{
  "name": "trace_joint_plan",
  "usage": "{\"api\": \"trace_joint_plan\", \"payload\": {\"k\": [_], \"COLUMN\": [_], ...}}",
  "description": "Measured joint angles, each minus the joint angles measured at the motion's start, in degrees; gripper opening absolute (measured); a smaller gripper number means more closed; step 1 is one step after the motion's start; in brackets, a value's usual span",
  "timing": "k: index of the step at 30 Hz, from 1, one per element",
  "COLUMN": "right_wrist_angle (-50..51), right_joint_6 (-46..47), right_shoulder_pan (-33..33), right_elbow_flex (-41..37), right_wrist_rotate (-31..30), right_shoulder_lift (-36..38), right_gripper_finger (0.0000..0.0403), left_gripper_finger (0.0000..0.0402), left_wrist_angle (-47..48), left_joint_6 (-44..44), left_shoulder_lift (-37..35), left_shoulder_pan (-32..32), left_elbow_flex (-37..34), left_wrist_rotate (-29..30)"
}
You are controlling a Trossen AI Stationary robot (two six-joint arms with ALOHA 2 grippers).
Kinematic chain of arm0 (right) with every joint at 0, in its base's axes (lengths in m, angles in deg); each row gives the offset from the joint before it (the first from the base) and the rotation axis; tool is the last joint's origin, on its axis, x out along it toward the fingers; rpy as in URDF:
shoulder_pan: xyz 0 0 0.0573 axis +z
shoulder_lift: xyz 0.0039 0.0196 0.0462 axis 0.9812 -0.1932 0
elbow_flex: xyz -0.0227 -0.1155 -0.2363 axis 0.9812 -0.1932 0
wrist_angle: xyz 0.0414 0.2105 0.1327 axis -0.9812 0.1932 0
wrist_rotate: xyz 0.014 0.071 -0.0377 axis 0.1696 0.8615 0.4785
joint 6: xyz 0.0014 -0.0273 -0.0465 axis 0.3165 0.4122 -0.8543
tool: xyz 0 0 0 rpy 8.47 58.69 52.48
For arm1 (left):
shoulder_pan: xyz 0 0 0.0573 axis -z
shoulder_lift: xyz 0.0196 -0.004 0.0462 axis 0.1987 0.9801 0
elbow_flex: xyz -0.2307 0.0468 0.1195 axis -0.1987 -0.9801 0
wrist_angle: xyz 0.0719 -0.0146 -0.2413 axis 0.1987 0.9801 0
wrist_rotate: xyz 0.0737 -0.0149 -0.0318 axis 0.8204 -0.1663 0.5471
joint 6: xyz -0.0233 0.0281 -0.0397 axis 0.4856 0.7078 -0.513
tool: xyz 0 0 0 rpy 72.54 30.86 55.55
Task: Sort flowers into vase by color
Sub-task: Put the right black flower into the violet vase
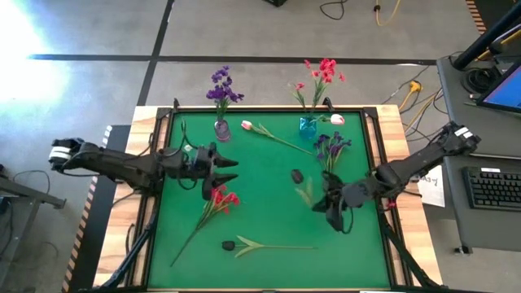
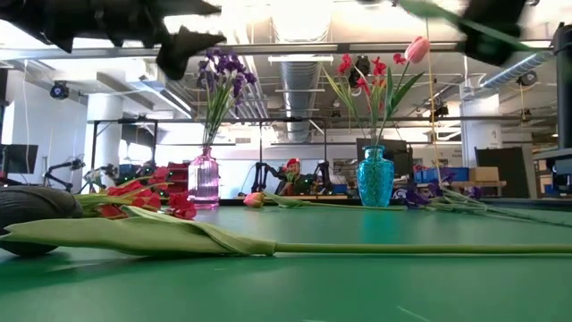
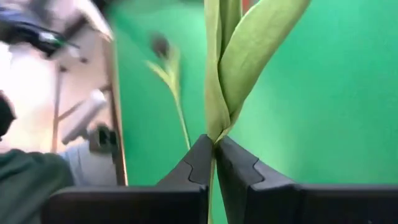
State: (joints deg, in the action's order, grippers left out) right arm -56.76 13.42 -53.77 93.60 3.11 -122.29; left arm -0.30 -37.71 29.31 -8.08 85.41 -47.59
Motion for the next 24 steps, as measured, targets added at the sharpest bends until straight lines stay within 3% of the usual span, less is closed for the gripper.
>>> {"api": "trace_joint_plan", "payload": {"k": [4, 11, 21, 24], "right_wrist_angle": [-15.9, -24.1, -27.7, -27.6], "right_joint_6": [-19.6, -43.1, -48.2, -48.3], "right_shoulder_pan": [-4.4, -11.2, -15.1, -15.6], "right_elbow_flex": [0.5, 5.8, 11.8, 12.3], "right_wrist_rotate": [-0.4, -0.5, -0.3, -0.3], "right_shoulder_lift": [-4.6, -13.5, -23.2, -24.4], "right_gripper_finger": [0.0013, 0.0013, 0.0013, 0.0013], "left_gripper_finger": [0.0201, 0.0204, 0.0248, 0.0254], "left_wrist_angle": [-9.3, -15.4, -15.8, -16.0], "left_joint_6": [4.0, 6.3, 10.0, 11.1], "left_shoulder_lift": [5.3, 15.1, 24.8, 26.0], "left_shoulder_pan": [1.2, 1.2, 1.3, 1.4], "left_elbow_flex": [0.0, 3.6, 12.1, 12.9], "left_wrist_rotate": [0.0, 0.4, -1.4, -4.6]}}
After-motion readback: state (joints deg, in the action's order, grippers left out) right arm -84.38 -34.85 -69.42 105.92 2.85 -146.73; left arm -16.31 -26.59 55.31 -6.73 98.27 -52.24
